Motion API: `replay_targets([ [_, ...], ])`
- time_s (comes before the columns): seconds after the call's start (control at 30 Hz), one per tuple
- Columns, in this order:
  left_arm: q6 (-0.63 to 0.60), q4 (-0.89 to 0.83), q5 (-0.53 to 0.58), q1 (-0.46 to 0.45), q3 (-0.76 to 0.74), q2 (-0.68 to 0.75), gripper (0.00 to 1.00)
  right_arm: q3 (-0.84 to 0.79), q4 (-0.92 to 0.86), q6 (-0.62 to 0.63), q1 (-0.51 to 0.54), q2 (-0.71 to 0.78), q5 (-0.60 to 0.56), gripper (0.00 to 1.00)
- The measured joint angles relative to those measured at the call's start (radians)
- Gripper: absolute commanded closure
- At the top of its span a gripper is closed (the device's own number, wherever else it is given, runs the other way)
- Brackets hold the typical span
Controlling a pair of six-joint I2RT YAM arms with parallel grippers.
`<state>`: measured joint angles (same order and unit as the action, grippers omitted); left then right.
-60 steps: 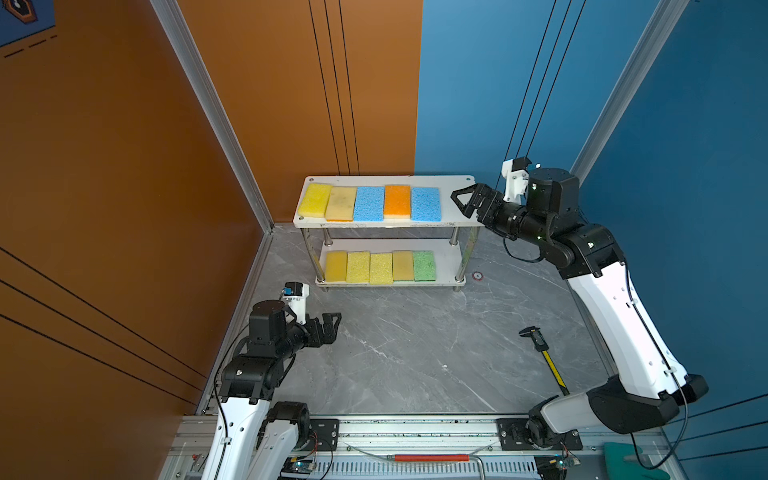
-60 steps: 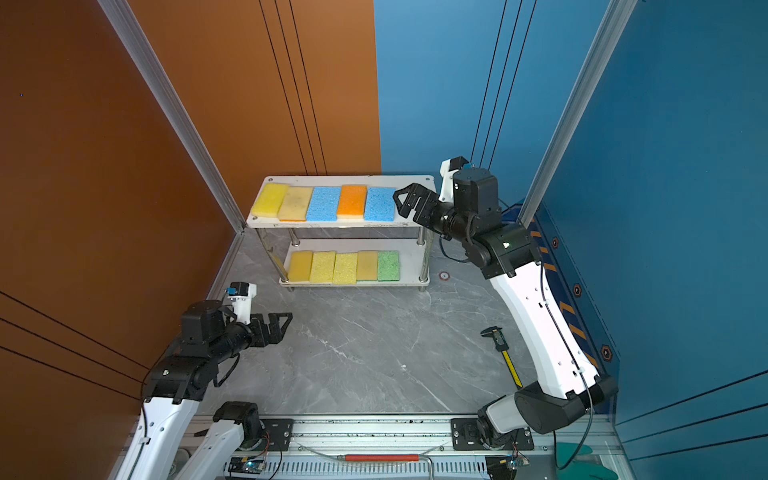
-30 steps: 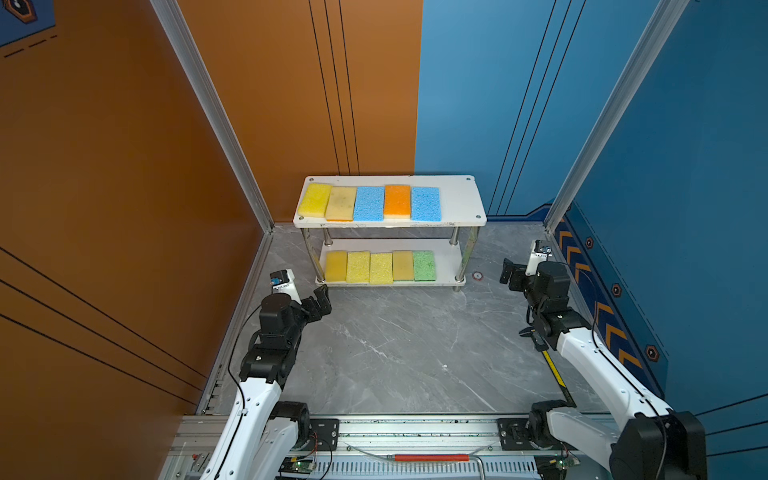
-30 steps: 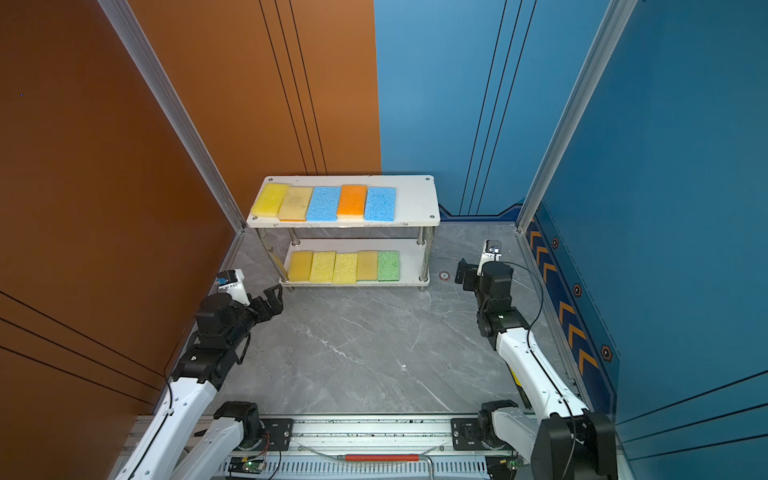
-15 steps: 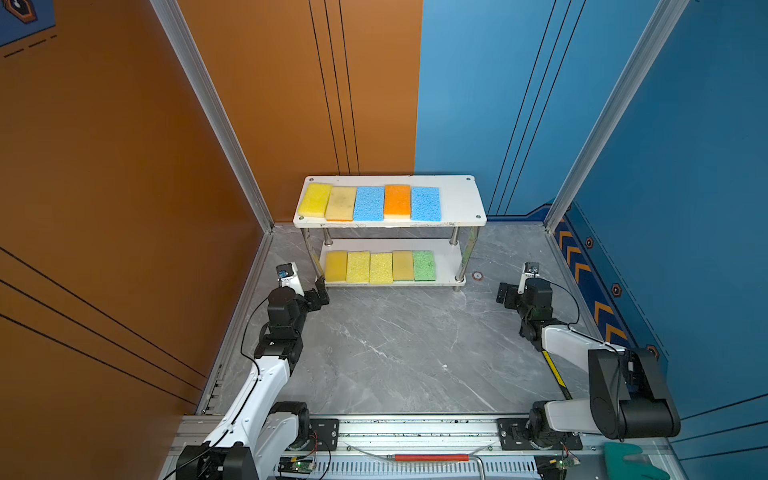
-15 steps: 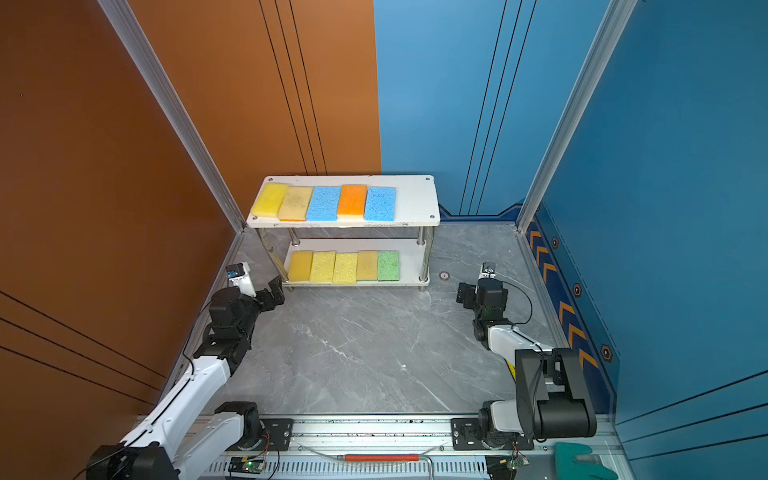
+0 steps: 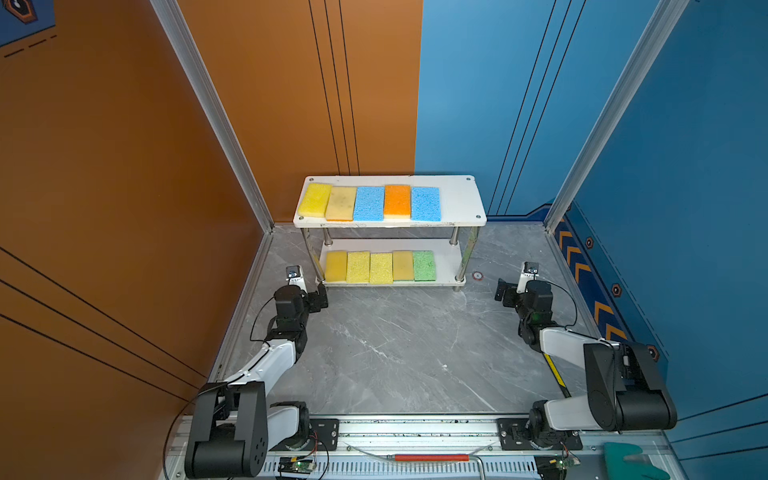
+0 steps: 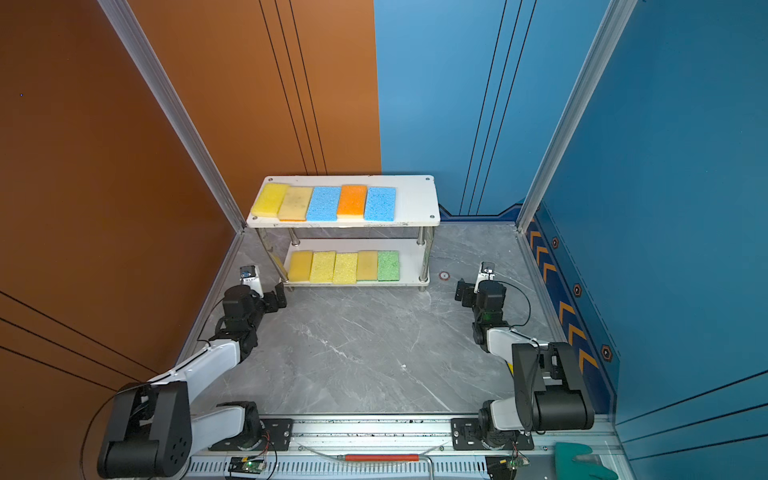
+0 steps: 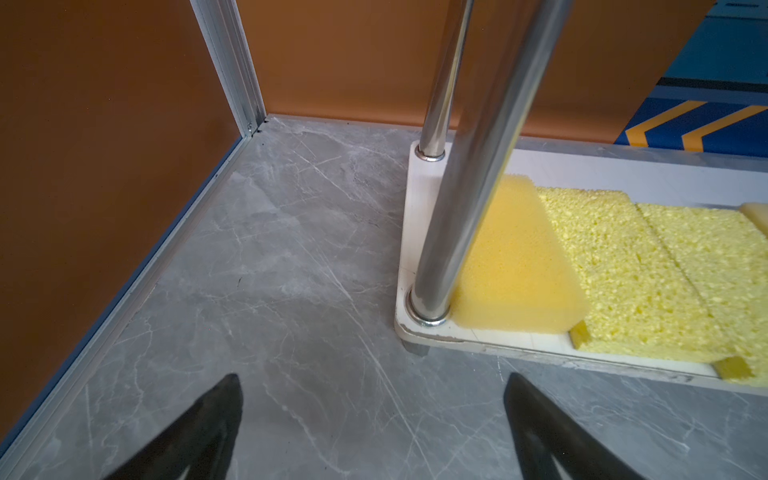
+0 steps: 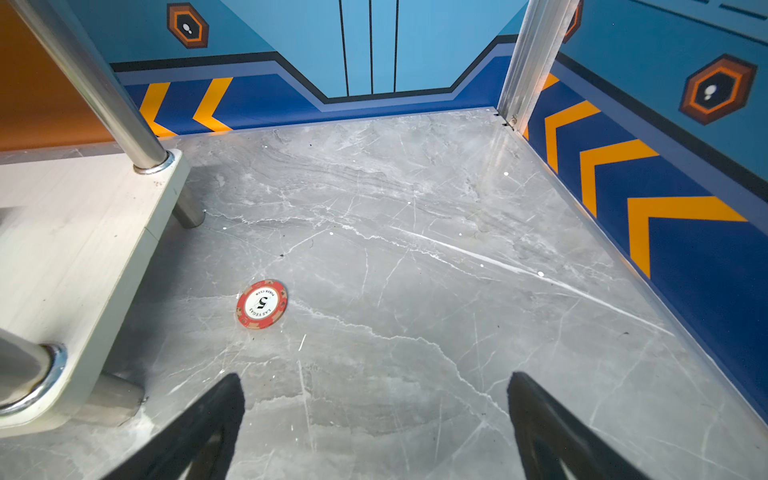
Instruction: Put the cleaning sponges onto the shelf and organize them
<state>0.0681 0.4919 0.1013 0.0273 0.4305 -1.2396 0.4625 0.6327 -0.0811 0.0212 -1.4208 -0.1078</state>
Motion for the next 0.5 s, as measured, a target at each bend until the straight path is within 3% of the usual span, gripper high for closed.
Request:
replay_targets([
  [0.23, -0.005, 0.119, -0.033, 0.005, 0.000, -0.156, 0.02, -0.005, 0.034, -0.001, -0.018, -0.001, 0.009, 0.00],
  [0.5, -0.027, 0.255, -0.110, 0.008, -0.021, -0.222, 0.02, -0.039, 0.076, 0.000, -0.021, -0.001, 0.038, 0.00],
])
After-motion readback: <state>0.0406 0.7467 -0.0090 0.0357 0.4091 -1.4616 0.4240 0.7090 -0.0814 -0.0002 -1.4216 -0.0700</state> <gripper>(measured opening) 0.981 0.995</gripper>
